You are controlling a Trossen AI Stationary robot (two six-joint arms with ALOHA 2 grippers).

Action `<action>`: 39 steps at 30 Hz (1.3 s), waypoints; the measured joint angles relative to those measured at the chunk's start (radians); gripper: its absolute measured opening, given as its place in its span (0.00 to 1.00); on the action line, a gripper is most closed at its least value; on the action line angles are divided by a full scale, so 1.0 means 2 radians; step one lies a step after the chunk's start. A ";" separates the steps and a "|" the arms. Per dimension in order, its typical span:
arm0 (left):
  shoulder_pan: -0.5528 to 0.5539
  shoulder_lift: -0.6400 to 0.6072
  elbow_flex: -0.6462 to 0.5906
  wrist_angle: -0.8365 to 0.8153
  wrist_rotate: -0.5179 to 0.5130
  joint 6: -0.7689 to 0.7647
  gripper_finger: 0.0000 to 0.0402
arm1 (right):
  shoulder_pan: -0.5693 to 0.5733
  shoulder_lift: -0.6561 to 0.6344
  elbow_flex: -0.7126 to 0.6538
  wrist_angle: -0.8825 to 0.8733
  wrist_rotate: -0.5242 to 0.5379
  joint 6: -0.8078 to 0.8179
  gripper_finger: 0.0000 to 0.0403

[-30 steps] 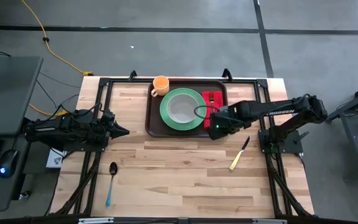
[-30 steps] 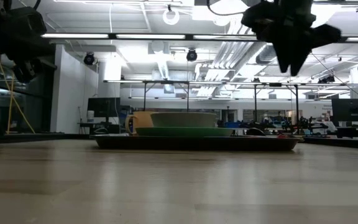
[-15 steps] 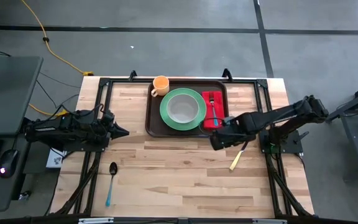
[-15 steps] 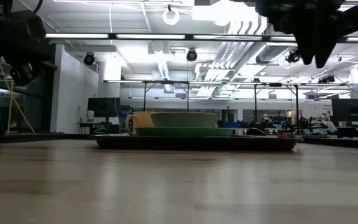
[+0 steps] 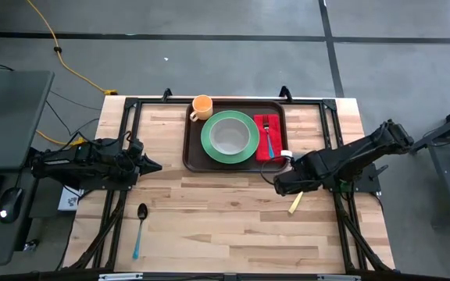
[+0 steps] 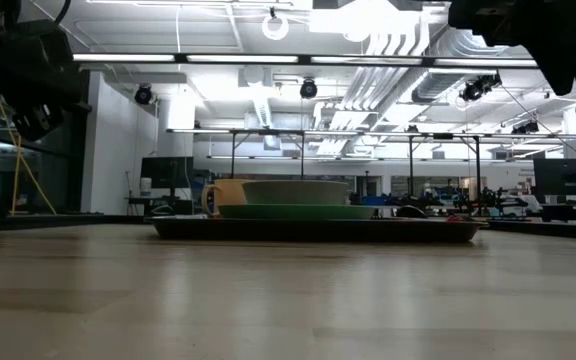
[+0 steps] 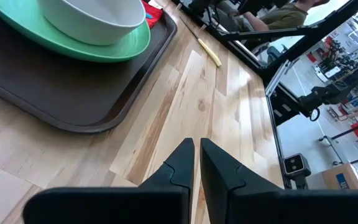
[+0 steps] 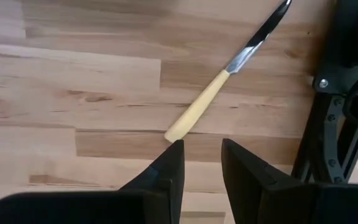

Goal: Set up tray
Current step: Put the blue spoon on the red table napkin to right of the green plate

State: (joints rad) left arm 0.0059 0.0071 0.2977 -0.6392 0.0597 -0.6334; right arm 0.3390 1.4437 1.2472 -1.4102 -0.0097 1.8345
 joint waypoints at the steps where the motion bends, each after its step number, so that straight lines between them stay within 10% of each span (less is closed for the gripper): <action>1: 0.000 0.000 0.000 0.000 0.000 0.000 0.14 | 0.001 0.000 0.000 0.000 0.000 0.002 0.21; 39: 0.000 0.000 0.000 -0.013 0.006 -0.002 0.14 | 0.006 0.000 -0.118 0.112 -0.083 0.054 0.21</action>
State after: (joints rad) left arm 0.0062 0.0071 0.2977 -0.6653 0.0712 -0.6373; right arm 0.3500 1.4445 1.0111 -1.1855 -0.1749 1.9430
